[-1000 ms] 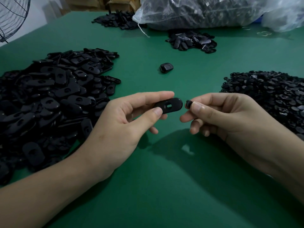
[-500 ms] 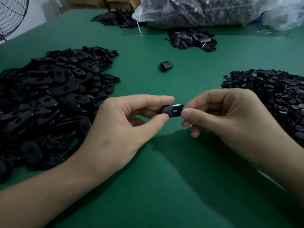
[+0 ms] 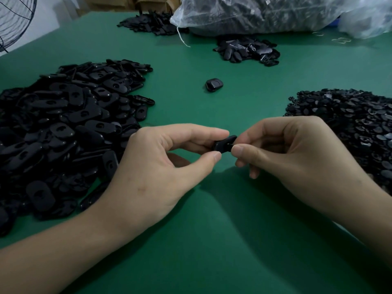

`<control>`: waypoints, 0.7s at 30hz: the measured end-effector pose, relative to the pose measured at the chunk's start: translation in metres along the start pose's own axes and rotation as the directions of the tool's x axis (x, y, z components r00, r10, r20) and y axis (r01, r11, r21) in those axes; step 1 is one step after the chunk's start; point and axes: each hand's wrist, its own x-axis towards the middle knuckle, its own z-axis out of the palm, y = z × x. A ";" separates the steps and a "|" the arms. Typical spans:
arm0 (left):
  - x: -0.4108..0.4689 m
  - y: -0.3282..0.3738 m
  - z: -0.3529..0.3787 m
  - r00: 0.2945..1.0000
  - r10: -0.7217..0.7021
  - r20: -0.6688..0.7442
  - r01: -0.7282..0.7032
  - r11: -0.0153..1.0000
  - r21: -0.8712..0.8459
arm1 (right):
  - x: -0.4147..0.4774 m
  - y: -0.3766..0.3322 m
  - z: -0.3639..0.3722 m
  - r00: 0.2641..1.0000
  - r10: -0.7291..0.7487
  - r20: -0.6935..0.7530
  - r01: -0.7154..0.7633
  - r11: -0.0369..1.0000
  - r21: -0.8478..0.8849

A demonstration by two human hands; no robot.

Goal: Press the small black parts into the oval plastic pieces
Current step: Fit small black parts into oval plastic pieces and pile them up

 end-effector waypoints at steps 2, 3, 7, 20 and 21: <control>0.000 0.000 0.000 1.000 0.000 0.001 0.000 1.000 0.004 | 0.000 -0.001 0.000 1.000 -0.001 0.009 0.002 1.000 -0.009; 0.000 0.000 0.000 1.000 0.000 0.000 0.000 1.000 0.008 | 0.000 -0.001 0.000 1.000 -0.003 0.012 0.003 1.000 -0.013; 0.000 0.001 0.000 1.000 0.015 0.008 -0.015 0.999 0.035 | -0.002 -0.003 0.001 1.000 -0.025 0.002 0.025 0.997 -0.069; -0.001 0.001 0.002 0.998 -0.026 0.052 0.027 1.000 -0.008 | -0.001 0.000 0.003 0.999 0.023 -0.023 -0.025 0.996 -0.083; 0.000 0.000 0.002 0.997 -0.039 0.059 0.041 0.999 -0.026 | -0.001 0.000 0.004 0.999 0.023 -0.036 -0.026 0.996 -0.081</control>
